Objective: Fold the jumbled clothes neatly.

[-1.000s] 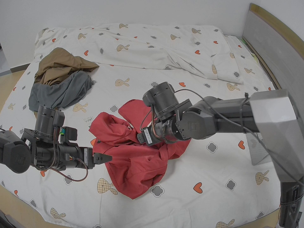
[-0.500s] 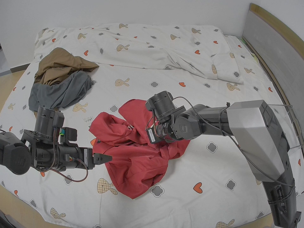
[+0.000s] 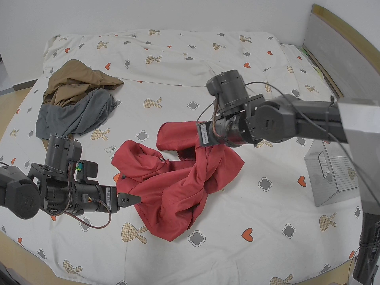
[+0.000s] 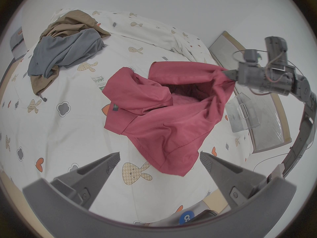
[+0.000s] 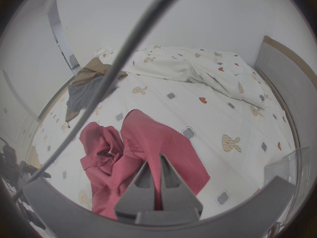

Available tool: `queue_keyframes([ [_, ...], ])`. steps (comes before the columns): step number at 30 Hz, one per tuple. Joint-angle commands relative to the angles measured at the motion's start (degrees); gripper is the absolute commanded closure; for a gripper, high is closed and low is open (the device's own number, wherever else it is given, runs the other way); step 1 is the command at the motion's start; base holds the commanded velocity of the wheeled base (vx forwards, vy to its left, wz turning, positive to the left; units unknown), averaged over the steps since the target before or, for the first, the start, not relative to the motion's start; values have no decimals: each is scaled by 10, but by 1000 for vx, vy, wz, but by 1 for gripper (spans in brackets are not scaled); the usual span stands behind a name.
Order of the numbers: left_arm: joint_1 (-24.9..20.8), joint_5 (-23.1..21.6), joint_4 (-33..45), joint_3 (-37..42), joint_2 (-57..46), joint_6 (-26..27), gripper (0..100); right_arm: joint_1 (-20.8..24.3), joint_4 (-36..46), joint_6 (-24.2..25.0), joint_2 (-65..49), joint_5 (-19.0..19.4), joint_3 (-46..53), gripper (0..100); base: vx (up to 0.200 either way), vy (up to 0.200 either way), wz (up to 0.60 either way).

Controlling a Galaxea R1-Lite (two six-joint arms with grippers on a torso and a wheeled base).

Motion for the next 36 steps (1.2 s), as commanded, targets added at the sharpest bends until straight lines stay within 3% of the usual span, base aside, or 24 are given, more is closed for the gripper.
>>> queue_keyframes([
  [1,-2,0,-2,1,7,0,0,-27,-3,22,-155,4,140,100,0,0,0],
  [12,-5,0,-3,5,13,0,0,-35,-6,83,-210,-1,303,100,0,0,0],
  [13,-5,0,-3,5,12,0,0,-35,-5,83,-206,-1,309,0,0,0,0],
  [17,-5,0,-3,5,11,0,0,-34,-8,72,-205,-5,314,0,0,0,0],
  [23,-5,0,-3,5,11,0,0,-33,-9,37,-188,-5,247,0,0,0,0],
  [29,-5,1,-3,5,9,1,0,-16,-18,-16,-97,-8,171,0,0,0,0],
  [33,-5,1,-3,5,7,0,0,17,-75,-64,-26,-59,140,0,0,0,0],
  [36,-5,1,-3,5,7,0,0,45,-96,-90,-10,-73,140,0,0,0,0],
])
